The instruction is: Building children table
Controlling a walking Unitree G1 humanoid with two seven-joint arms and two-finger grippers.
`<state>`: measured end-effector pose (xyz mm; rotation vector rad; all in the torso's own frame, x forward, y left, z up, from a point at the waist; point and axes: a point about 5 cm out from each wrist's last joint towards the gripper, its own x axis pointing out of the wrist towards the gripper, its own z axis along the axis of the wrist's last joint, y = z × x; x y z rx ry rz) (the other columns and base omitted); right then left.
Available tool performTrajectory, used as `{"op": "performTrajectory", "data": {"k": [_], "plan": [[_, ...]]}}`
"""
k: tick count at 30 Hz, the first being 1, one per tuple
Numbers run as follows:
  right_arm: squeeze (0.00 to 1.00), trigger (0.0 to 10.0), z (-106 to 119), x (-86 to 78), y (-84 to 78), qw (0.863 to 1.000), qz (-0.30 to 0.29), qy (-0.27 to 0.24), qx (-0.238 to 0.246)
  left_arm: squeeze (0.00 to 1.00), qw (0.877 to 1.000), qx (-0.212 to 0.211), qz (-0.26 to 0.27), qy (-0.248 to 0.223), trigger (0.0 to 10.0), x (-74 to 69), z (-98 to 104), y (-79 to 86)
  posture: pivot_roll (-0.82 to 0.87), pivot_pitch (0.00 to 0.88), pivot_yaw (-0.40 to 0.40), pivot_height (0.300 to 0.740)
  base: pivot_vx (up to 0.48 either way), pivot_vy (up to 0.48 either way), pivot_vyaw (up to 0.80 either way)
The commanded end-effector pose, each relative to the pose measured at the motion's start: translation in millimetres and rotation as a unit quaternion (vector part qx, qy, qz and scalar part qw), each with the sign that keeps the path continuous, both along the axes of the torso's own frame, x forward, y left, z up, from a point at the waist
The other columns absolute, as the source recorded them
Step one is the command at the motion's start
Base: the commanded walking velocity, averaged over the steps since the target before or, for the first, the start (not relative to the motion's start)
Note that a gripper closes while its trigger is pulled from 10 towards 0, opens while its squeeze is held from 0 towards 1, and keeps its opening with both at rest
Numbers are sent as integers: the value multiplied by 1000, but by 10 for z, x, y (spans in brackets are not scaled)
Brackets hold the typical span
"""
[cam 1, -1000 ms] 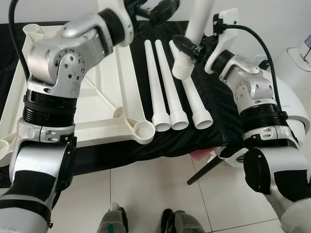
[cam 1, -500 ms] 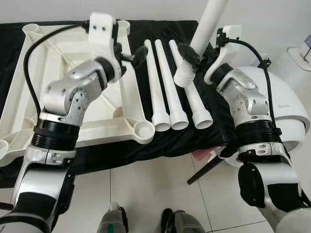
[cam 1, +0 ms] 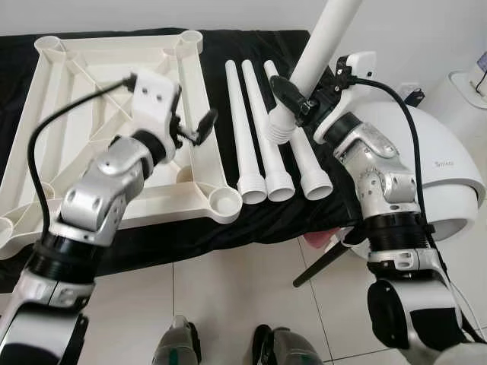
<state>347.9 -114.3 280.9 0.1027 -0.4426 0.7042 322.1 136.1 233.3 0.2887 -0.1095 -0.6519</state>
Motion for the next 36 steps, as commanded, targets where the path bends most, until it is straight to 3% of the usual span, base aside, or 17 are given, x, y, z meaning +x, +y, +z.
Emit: {"op": "performTrajectory", "data": {"k": [1,5,11,14,18,28,36], "plan": [[0,10000,60,-91,5,999,2,-31,14,0,999,12,-26,-17,10000,-88,5,-65,54,169,-49,740,0,0,0],[0,10000,-49,-207,15,999,-8,-35,34,0,999,-11,-8,-32,10000,-219,-24,-33,54,175,-50,740,0,0,0],[0,10000,-128,-271,25,998,-13,-32,46,0,999,-24,-26,-28,10000,-346,-52,-34,57,178,-52,740,0,0,0],[0,10000,-247,-307,66,999,-14,-15,41,0,998,-22,-53,-30,10000,-482,-63,-14,60,180,-55,740,0,0,0],[0,10000,-270,-339,90,999,-12,-15,38,0,997,14,-77,-13,10000,-626,-155,83,61,187,-56,740,0,0,0],[0,10000,-237,-361,104,999,-7,-24,41,0,996,65,-54,-2,10000,-676,-255,223,64,194,-62,740,0,0,0],[0,10000,-176,-359,116,999,0,-31,41,0,987,151,-56,26,10000,-759,-441,324,67,203,-68,740,0,0,0]]}}
